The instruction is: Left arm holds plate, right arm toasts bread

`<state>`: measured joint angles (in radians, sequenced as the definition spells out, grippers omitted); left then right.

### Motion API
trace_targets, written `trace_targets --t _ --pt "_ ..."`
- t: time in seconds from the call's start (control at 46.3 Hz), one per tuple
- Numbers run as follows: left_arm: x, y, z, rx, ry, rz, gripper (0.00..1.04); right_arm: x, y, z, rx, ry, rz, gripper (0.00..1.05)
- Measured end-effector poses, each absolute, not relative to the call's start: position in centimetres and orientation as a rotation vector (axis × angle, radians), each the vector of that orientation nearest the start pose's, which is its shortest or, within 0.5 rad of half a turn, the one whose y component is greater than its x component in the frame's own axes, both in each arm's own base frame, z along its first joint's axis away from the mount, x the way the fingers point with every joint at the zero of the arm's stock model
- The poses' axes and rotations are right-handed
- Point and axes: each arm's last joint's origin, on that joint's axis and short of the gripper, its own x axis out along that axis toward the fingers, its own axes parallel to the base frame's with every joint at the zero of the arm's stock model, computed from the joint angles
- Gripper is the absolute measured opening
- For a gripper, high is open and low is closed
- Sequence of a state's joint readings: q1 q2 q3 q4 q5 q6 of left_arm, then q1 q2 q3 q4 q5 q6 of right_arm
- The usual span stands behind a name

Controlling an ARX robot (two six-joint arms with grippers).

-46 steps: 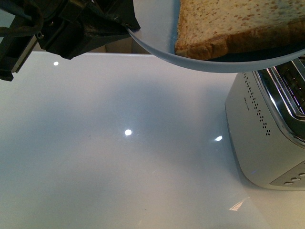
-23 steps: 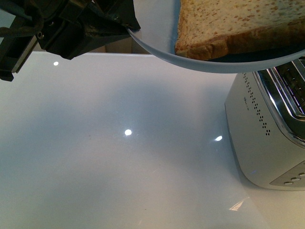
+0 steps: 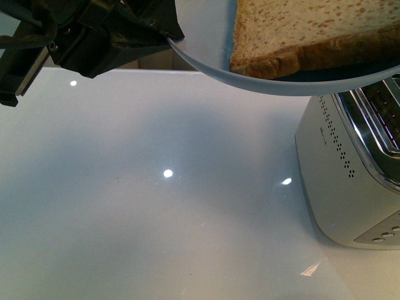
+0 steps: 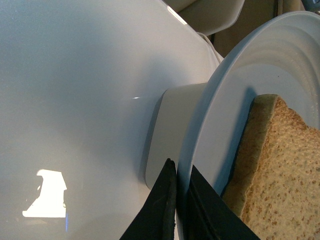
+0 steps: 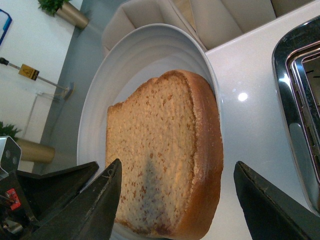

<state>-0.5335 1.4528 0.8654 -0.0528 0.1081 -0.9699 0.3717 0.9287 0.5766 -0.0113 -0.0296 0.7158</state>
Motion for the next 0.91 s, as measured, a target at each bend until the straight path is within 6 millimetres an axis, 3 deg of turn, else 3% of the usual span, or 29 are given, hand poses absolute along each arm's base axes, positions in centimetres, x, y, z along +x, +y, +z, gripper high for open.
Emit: trace_targets --t 0.129,0.302,0.82,0.906 --pt "25.98 -15.70 22.21 -0.767 0.874 -0.258 0.03 18.88 7.43 25.24 0.637 0.485 0.248 0.58" --pt "25.98 -15.70 22.21 -0.767 0.874 -0.257 0.03 18.84 7.34 25.24 0.638 0.485 0.242 0.37" --pt "25.98 -15.70 22.21 -0.767 0.874 -0.257 0.03 18.61 7.22 25.08 0.635 0.488 0.232 0.04" --pt "25.98 -15.70 22.21 -0.767 0.874 -0.257 0.03 18.57 7.21 25.07 0.636 0.488 0.232 0.02"
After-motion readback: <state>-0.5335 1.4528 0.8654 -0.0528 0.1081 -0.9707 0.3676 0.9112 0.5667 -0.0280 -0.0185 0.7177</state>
